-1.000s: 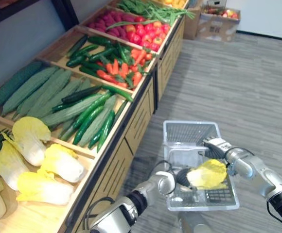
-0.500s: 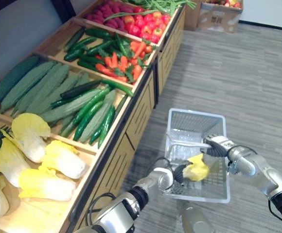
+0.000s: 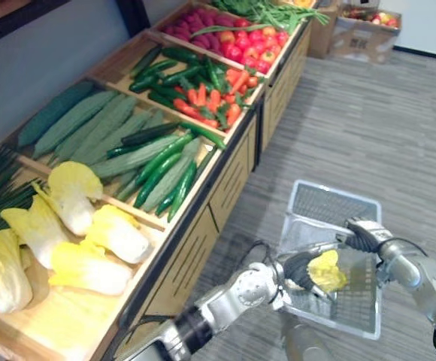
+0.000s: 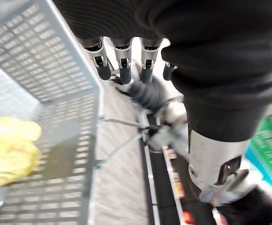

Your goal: Pick vegetable in the basket

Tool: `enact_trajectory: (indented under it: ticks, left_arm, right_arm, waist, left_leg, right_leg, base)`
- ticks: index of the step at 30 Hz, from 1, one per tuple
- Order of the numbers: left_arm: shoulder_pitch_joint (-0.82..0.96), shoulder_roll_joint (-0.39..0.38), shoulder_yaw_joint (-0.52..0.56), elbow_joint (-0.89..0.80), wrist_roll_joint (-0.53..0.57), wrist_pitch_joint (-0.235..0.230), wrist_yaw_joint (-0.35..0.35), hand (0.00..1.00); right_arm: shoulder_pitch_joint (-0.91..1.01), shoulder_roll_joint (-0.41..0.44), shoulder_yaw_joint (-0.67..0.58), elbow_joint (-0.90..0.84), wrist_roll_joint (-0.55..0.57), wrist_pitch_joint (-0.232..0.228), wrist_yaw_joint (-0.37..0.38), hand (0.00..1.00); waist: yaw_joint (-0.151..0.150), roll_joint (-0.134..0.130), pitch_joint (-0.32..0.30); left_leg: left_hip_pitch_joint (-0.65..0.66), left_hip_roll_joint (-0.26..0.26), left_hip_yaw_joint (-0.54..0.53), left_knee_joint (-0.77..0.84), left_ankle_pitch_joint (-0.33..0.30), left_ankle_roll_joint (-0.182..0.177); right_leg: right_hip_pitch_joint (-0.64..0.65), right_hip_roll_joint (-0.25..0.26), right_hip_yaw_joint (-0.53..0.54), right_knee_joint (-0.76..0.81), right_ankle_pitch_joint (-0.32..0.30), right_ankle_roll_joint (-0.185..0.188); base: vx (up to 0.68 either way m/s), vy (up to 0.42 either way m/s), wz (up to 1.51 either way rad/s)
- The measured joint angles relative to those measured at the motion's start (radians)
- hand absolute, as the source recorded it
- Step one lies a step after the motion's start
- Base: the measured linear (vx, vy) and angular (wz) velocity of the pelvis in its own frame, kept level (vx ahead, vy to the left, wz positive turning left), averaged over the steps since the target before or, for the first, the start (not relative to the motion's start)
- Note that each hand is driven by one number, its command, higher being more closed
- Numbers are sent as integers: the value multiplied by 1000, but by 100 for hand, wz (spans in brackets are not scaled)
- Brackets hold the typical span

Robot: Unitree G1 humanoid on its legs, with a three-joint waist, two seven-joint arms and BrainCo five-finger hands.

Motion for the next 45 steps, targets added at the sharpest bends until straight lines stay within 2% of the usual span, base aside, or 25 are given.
enact_trajectory:
  ticks: [1, 2, 3, 5, 8, 9, 12, 14, 16, 18, 19, 20, 21, 22, 23, 25, 26, 27, 29, 31, 35, 38, 40, 42, 45]
  left_arm:
    - [2, 38, -9, -40, -48, 1, -11, 0]
    - [2, 115, -30, -111, -194, 5, -56, 0]
    - [1, 155, -40, -148, -252, 5, -74, 0]
    - [2, 301, -58, -285, -450, 9, -124, 0]
    - [1, 406, -52, -417, -644, -2, -165, 0]
    - [0, 418, -51, -436, -669, -3, -173, 0]
    - [28, 466, 22, -519, -721, -14, -208, 0]
    - [112, 474, 149, -550, -721, -46, -204, 0]
    - [231, 466, 277, -554, -718, -63, -179, 0]
    - [359, 414, 428, -539, -717, -67, -149, 0]
    - [418, 375, 493, -523, -709, -72, -119, 0]
    - [479, 311, 559, -491, -705, -76, -98, 0]
    - [547, 188, 660, -428, -651, -76, -47, 0]
    - [567, 137, 700, -399, -615, -76, -19, 0]
    - [591, 31, 789, -336, -536, -75, 27, 0]
    - [593, -112, 940, -221, -373, -75, 113, 0]
    - [589, -173, 1042, -140, -228, -56, 190, 0]
    - [589, -212, 1142, -66, -97, -24, 264, 0]
    - [590, -278, 1268, -7, 53, 23, 353, 0]
    - [596, -327, 1382, 38, 125, 48, 434, 0]
    - [606, -383, 1557, 225, 107, 97, 541, 0]
    - [598, -380, 1652, 498, 115, 102, 546, 0]
    - [598, -377, 1672, 650, 113, 113, 539, 0]
    - [599, -376, 1669, 786, 118, 115, 534, 0]
    - [601, -375, 1649, 932, 215, 135, 518, 0]
  right_arm:
    - [2, -2, -3, 0, 1, 2, 0, 100]
    - [12, -10, -3, 0, 6, 6, 0, 100]
    - [21, -14, -4, 2, 8, 6, 0, 100]
    - [48, -16, -13, 45, 26, 9, -2, 100]
    - [94, -13, -51, 126, 27, 24, -7, 100]
    - [103, -10, -64, 143, 27, 25, -7, 100]
    - [197, 27, -172, 223, 26, 31, -13, 100]
    - [265, 101, -263, 288, 26, 39, -35, 100]
    - [308, 187, -337, 344, 34, 42, -54, 100]
    - [349, 277, -407, 406, 61, 51, -76, 100]
    - [360, 317, -435, 445, 80, 57, -85, 100]
    - [359, 354, -484, 494, 104, 69, -104, 100]
    - [357, 379, -549, 557, 129, 75, -116, 100]
    - [356, 391, -572, 586, 157, 76, -119, 100]
    - [350, 430, -633, 643, 206, 81, -135, 100]
    - [339, 475, -711, 729, 284, 87, -167, 100]
    - [332, 492, -728, 765, 326, 93, -178, 100]
    - [329, 516, -739, 779, 351, 98, -187, 100]
    - [333, 553, -742, 796, 351, 98, -203, 100]
    - [348, 584, -721, 794, 351, 99, -206, 100]
    - [379, 636, -658, 759, 357, 105, -206, 100]
    - [384, 648, -642, 752, 360, 104, -209, 100]
    - [387, 648, -648, 761, 382, 104, -228, 100]
    - [383, 647, -648, 785, 393, 104, -242, 100]
    - [371, 638, -634, 840, 398, 104, -250, 100]
  waist:
    - [1, 4, -3]
    - [9, 10, -19]
    - [16, 15, -30]
    - [25, 25, -68]
    - [52, 23, -108]
    - [53, 23, -110]
    - [87, 13, -146]
    - [116, -4, -157]
    - [119, -25, -176]
    - [121, -43, -183]
    - [126, -39, -191]
    - [127, -52, -199]
    - [131, -53, -205]
    - [132, -55, -206]
    - [145, -64, -209]
    - [154, -72, -214]
    - [154, -80, -216]
    - [153, -81, -218]
    - [155, -89, -220]
    - [155, -110, -225]
    - [155, -140, -238]
    - [150, -143, -243]
    - [150, -137, -248]
    - [150, -133, -255]
    - [147, -125, -255]
  left_leg:
    - [0, 6, -1, 6, -1, -2]
    - [-1, 15, -2, 14, -4, -6]
    - [-2, 19, -4, 18, -4, -7]
    - [-9, 32, -28, 24, -4, -9]
    - [-36, 34, -87, 23, 1, -6]
    - [-44, 33, -108, 23, 1, -6]
    - [-98, 25, -210, 21, 11, 5]
    - [-128, 0, -292, -5, 32, 18]
    - [-155, -31, -360, -44, 60, 29]
    - [-177, -63, -431, -85, 87, 47]
    - [-185, -80, -469, -103, 96, 52]
    - [-198, -96, -503, -122, 109, 58]
    - [-207, -121, -553, -153, 129, 65]
    - [-214, -131, -576, -164, 139, 65]
    - [-222, -150, -609, -200, 164, 67]
    - [-238, -172, -666, -247, 211, 69]
    - [-234, -180, -697, -279, 241, 77]
    - [-224, -181, -718, -307, 265, 76]
    - [-211, -178, -742, -341, 289, 71]
    - [-207, -178, -757, -361, 300, 68]
    - [-170, -177, -752, -391, 307, 60]
    - [-161, -172, -740, -399, 309, 59]
    - [-158, -176, -739, -421, 319, 55]
    - [-157, -183, -741, -463, 344, 52]
    - [-137, -183, -751, -519, 376, 45]
  right_leg:
    - [0, 2, -5, 4, -1, -1]
    - [1, 6, -11, 5, -2, -3]
    - [1, 8, -14, 7, -3, -4]
    - [4, 9, -44, 20, -12, -17]
    - [14, -14, -96, 19, -15, -21]
    - [20, -22, -115, 19, -18, -25]
    - [31, -65, -216, 20, -25, -31]
    - [52, -102, -292, 18, -28, -35]
    - [58, -135, -361, 16, -31, -39]
    - [73, -168, -434, 12, -33, -43]
    - [88, -182, -464, 4, -38, -51]
    - [99, -198, -494, -11, -41, -56]
    - [121, -216, -538, -31, -43, -58]
    - [129, -222, -558, -38, -44, -59]
    - [131, -234, -587, -41, -53, -69]
    - [137, -247, -637, -45, -60, -69]
    - [147, -250, -668, -46, -64, -67]
    - [161, -247, -693, -45, -70, -75]
    - [177, -241, -717, -44, -70, -74]
    - [183, -241, -740, -37, -86, -68]
    - [209, -247, -762, -30, -114, -68]
    - [207, -244, -764, -26, -126, -84]
    - [204, -243, -764, -35, -127, -85]
    - [189, -241, -765, -41, -128, -86]
    - [191, -228, -766, -54, -128, -86]
  base:
    - [6, 31, 9]
    - [4, 22, 7]
    - [9, 31, 12]
    - [6, 22, 26]
    - [-14, 21, 52]
    - [-32, 24, 80]
    - [-39, 24, 97]
    - [-45, 17, 99]
    - [-36, 8, 110]
    - [-14, 1, 112]
    - [0, 12, 91]
    - [24, 20, 118]
    - [36, 19, 108]
    - [56, 0, 109]
    - [42, -17, 88]
    - [60, -44, 90]
    - [77, -72, 82]
    - [55, -68, 61]
    - [40, -58, 40]
    - [12, -53, 32]
    - [-15, -26, 7]
    - [-41, -29, -7]
    - [0, 0, 0]
    - [3, -14, 3]
    - [39, -36, 2]
